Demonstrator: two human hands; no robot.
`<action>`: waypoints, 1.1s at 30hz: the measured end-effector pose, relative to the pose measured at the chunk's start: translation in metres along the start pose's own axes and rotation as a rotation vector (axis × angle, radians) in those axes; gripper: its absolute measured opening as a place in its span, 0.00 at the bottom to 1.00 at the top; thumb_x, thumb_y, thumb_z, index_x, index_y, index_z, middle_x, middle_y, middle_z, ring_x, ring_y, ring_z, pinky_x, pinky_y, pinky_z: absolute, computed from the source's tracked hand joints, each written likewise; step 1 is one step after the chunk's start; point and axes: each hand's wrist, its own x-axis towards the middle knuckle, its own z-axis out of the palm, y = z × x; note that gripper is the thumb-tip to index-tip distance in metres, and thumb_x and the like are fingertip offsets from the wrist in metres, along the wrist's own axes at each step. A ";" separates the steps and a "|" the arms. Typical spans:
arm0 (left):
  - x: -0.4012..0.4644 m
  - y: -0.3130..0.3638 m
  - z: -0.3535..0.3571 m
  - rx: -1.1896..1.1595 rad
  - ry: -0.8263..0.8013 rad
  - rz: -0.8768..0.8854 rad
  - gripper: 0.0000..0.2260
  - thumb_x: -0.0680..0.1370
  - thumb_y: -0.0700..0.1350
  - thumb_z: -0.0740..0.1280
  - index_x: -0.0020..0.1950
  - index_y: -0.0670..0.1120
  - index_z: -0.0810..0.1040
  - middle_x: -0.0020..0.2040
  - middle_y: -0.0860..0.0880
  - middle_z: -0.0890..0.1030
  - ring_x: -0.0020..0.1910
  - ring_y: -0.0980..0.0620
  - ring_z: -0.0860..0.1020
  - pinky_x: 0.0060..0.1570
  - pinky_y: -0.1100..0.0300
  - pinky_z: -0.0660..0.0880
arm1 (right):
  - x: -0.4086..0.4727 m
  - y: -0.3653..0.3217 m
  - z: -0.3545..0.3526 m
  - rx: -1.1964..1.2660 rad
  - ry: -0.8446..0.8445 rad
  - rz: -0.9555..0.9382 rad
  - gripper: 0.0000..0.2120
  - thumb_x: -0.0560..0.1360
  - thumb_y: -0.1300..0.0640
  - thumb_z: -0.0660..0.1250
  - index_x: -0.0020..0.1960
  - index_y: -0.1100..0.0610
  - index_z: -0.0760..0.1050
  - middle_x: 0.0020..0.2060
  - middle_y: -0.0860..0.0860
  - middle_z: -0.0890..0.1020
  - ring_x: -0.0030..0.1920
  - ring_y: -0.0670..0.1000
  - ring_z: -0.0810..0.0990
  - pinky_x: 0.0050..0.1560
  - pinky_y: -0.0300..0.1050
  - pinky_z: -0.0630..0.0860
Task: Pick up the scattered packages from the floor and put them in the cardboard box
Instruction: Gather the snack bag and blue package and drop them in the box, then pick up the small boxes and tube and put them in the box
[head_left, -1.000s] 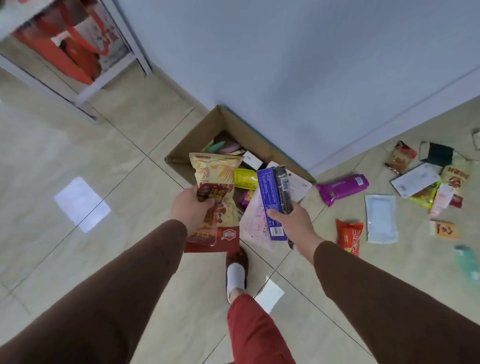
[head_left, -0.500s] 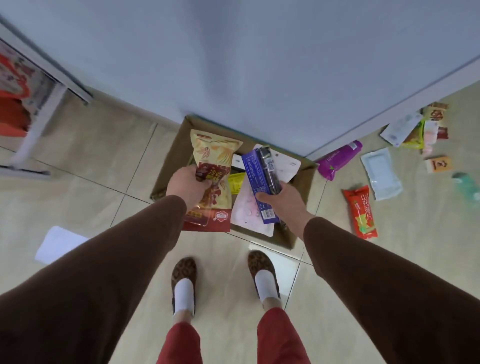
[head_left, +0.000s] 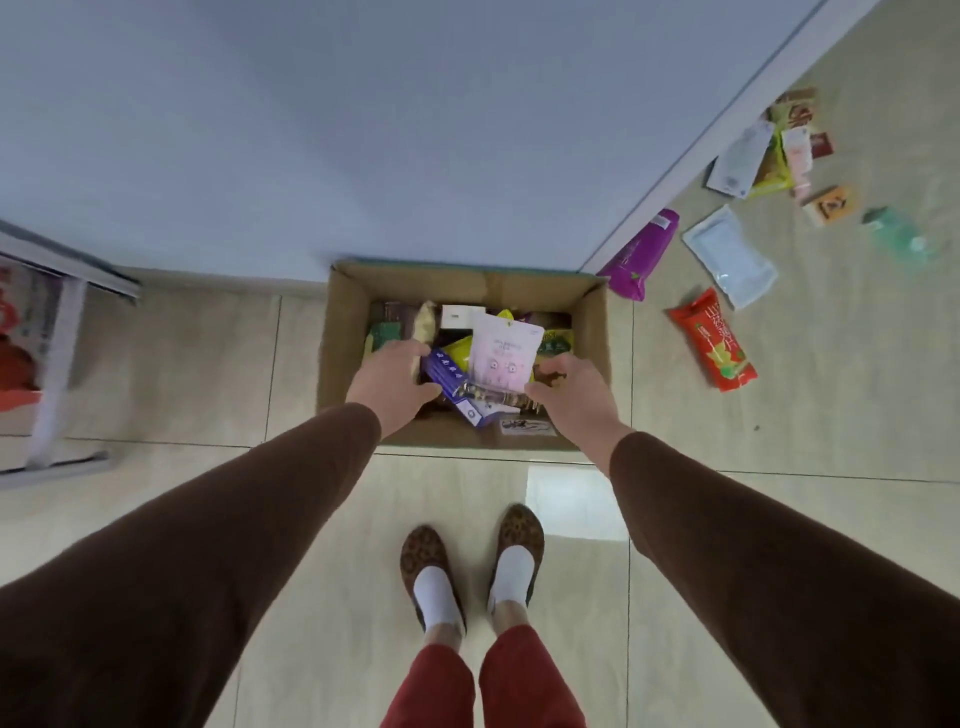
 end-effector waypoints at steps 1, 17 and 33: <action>-0.002 0.005 0.001 0.019 -0.013 0.040 0.21 0.75 0.47 0.73 0.68 0.47 0.75 0.63 0.45 0.77 0.61 0.44 0.76 0.61 0.53 0.72 | -0.006 0.003 -0.002 -0.017 0.006 -0.016 0.16 0.75 0.52 0.72 0.62 0.52 0.78 0.62 0.52 0.77 0.52 0.53 0.81 0.50 0.47 0.79; -0.055 0.188 0.044 0.277 -0.111 0.464 0.22 0.77 0.49 0.71 0.70 0.51 0.74 0.69 0.49 0.75 0.68 0.46 0.72 0.64 0.50 0.71 | -0.095 0.094 -0.130 -0.088 0.223 -0.079 0.20 0.78 0.54 0.69 0.69 0.53 0.72 0.64 0.52 0.76 0.66 0.55 0.72 0.59 0.48 0.72; -0.085 0.431 0.232 0.361 -0.186 0.529 0.22 0.76 0.49 0.71 0.69 0.49 0.74 0.64 0.48 0.78 0.64 0.47 0.75 0.63 0.49 0.73 | -0.120 0.332 -0.314 -0.010 0.267 0.042 0.23 0.78 0.53 0.69 0.71 0.54 0.71 0.65 0.52 0.75 0.66 0.55 0.71 0.61 0.48 0.72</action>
